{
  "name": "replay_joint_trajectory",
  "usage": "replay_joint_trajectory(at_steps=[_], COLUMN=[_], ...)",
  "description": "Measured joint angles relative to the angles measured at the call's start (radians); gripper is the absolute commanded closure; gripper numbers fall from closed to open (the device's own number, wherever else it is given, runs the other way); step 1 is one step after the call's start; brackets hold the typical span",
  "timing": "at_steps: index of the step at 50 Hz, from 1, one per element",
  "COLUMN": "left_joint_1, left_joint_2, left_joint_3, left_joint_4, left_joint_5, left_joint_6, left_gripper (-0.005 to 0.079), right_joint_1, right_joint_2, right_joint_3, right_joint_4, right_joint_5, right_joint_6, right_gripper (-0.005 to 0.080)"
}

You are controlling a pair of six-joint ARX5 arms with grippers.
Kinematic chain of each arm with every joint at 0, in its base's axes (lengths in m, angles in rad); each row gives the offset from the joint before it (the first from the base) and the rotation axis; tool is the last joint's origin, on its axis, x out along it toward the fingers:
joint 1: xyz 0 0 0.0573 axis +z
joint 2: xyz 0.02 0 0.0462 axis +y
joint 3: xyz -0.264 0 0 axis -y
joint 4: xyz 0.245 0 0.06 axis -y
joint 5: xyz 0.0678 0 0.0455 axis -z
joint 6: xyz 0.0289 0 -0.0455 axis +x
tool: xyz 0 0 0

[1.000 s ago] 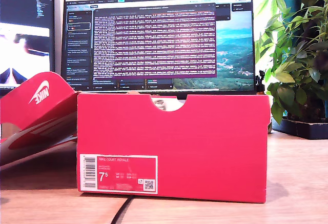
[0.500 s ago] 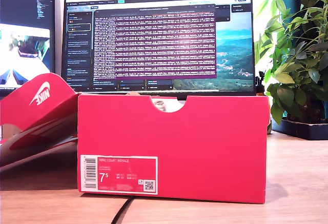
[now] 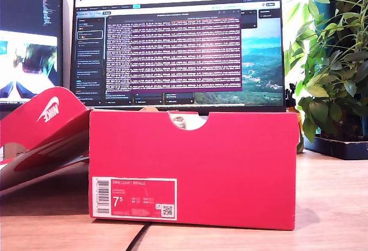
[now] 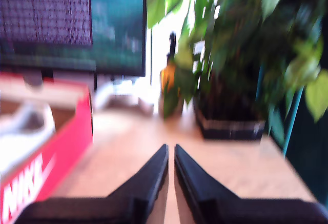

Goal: Pack the white shoes by picking the first shoe and placing it inside the red shoebox, left side, then picking and rotating the second shoe and placing it in the shoebox

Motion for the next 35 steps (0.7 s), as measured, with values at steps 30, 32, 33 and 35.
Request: replay_joint_trajectory(at_steps=[30, 32, 33, 35], left_joint_1=[0.01, 0.01, 0.01, 0.01], left_joint_2=[0.0, 0.0, 0.0, 0.0], left_joint_3=[0.0, 0.0, 0.0, 0.0], left_joint_4=[0.054, 0.039, 0.028, 0.004], left_joint_5=[-0.027, -0.03, -0.033, -0.036], left_joint_6=[-0.058, -0.061, -0.072, -0.073], left_gripper=[0.0762, 0.0762, 0.0762, 0.0762], right_joint_1=[-0.008, -0.008, -0.008, -0.008], right_joint_2=[-0.17, -0.17, -0.17, -0.17], right_joint_3=[0.002, 0.002, 0.002, 0.002], right_joint_4=[-0.103, -0.121, -0.134, -0.167], right_joint_5=[0.078, 0.078, 0.078, 0.079], right_joint_6=[0.022, 0.022, 0.022, 0.022], right_gripper=[0.0762, 0.0762, 0.0762, 0.0762])
